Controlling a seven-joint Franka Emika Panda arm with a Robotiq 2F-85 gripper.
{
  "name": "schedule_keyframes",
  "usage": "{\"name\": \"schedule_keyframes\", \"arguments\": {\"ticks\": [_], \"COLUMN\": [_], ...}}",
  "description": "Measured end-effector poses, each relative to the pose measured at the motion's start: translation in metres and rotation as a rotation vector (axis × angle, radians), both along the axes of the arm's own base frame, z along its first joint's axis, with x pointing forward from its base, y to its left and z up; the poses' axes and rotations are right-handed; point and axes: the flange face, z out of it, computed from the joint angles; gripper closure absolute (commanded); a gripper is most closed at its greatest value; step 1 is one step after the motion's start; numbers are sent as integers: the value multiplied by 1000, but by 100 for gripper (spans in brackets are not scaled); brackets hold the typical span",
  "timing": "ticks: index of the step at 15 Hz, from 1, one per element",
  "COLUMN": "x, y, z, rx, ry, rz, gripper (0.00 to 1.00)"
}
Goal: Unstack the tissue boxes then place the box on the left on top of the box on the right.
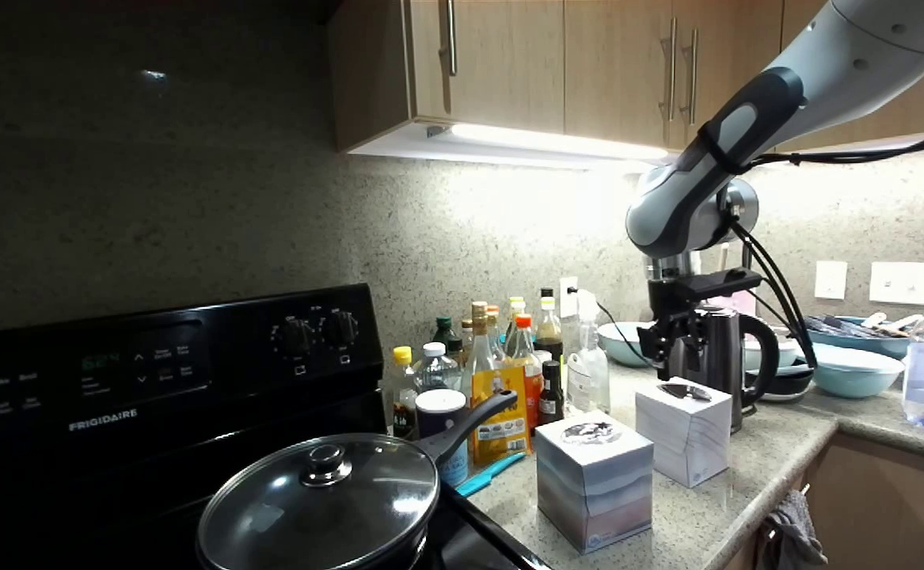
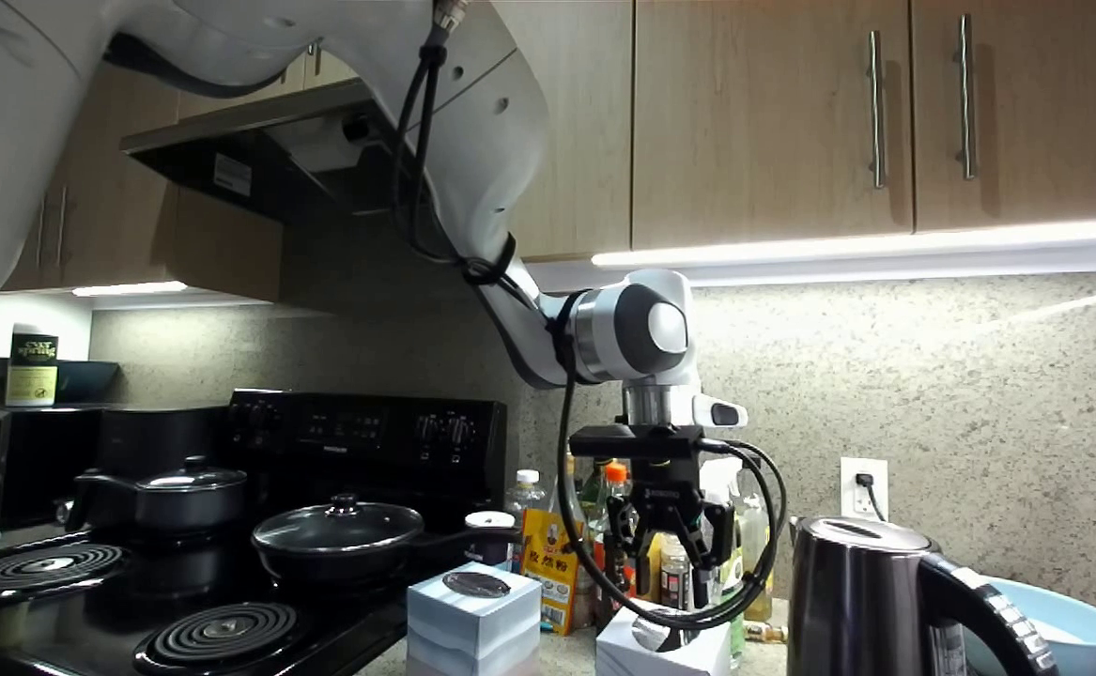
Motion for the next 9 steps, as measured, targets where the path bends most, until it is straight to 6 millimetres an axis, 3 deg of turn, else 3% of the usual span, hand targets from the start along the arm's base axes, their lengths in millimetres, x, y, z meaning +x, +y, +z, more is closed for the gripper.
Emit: {"name": "schedule_keyframes", "arguments": {"ticks": [5,9], "x": [3,-2], "y": [0,32], "z": [13,60], "rx": [-6,-13], "ry": [-14,-18], "rz": [-48,-74], "gripper": [0,0]}}
